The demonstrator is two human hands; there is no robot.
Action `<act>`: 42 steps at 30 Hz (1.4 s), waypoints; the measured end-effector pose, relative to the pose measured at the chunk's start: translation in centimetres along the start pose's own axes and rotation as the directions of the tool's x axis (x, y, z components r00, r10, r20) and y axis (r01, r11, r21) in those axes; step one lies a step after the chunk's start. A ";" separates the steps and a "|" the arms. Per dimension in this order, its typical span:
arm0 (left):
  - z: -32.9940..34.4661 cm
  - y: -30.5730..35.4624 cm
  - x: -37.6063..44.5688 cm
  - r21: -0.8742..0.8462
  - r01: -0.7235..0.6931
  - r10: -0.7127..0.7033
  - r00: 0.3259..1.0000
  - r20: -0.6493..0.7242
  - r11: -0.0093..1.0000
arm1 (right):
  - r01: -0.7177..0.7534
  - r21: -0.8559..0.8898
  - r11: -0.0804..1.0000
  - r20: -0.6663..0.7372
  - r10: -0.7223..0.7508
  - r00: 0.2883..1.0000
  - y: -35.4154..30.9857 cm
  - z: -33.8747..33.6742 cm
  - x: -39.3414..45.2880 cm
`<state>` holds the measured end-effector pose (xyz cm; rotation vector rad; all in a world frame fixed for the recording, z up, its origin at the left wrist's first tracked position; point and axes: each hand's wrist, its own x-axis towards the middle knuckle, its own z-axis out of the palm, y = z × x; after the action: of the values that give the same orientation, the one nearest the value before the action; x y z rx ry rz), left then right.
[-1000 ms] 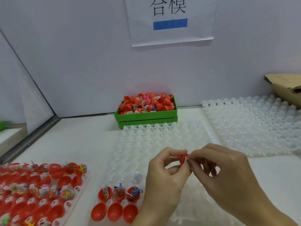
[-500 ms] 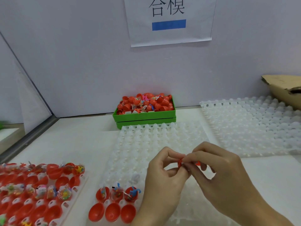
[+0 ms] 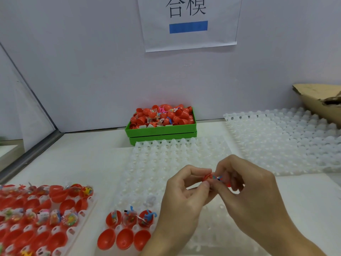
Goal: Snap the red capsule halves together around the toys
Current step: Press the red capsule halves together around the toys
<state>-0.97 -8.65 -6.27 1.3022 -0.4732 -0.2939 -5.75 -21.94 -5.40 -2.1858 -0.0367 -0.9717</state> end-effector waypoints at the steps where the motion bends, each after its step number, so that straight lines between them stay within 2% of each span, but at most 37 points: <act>1: 0.0 0.0 0.1 -0.034 0.012 -0.012 1.000 -0.005 0.999 | -0.018 0.042 0.999 -0.001 0.019 1.000 0.0 0.0 0.0; 8: 0.0 0.0 0.2 -0.130 0.043 -0.044 0.999 -0.003 0.991 | -0.099 0.236 0.967 0.023 0.096 0.995 0.0 -0.3 0.4; 13: 0.0 0.4 0.6 -0.226 0.081 -0.104 0.990 -0.092 0.971 | -0.107 0.384 0.917 -0.034 0.130 0.991 -0.6 -0.9 0.6; 16: -0.3 0.6 0.8 -0.292 0.096 -0.149 0.975 -0.164 0.952 | -0.148 0.363 0.920 -0.087 0.191 0.978 -0.3 -1.1 0.7; 17: -0.5 0.5 0.8 -0.294 0.096 -0.153 0.972 -0.179 0.951 | -0.196 0.351 0.916 -0.050 0.228 0.972 -0.2 -1.1 0.8; 20: -0.8 0.7 0.9 -0.303 0.099 -0.154 0.974 -0.164 0.948 | -0.395 0.405 0.825 0.206 0.338 0.918 0.4 -0.6 0.6; 22: -0.8 0.8 0.9 -0.289 0.108 -0.154 0.978 -0.144 0.951 | -0.446 0.461 0.767 0.289 0.345 0.893 0.4 -0.4 0.6; 30: -0.8 0.7 0.9 -0.259 0.111 -0.155 0.975 -0.156 0.959 | -0.393 0.492 0.777 0.246 0.310 0.919 0.3 -0.8 0.8; 37: -0.6 0.4 0.8 -0.044 0.076 -0.083 0.979 -0.187 0.996 | -0.348 0.524 0.777 0.210 0.277 0.937 -0.5 -0.4 0.5; 42: -0.4 0.7 0.7 -0.045 0.053 -0.060 0.981 -0.182 0.998 | -0.330 0.542 0.773 0.190 0.269 0.944 -0.4 -0.4 0.5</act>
<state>-0.21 -8.41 -5.55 1.2919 -0.2734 -0.2270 -5.78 -22.05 -4.62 -1.6138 -0.0201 -0.5655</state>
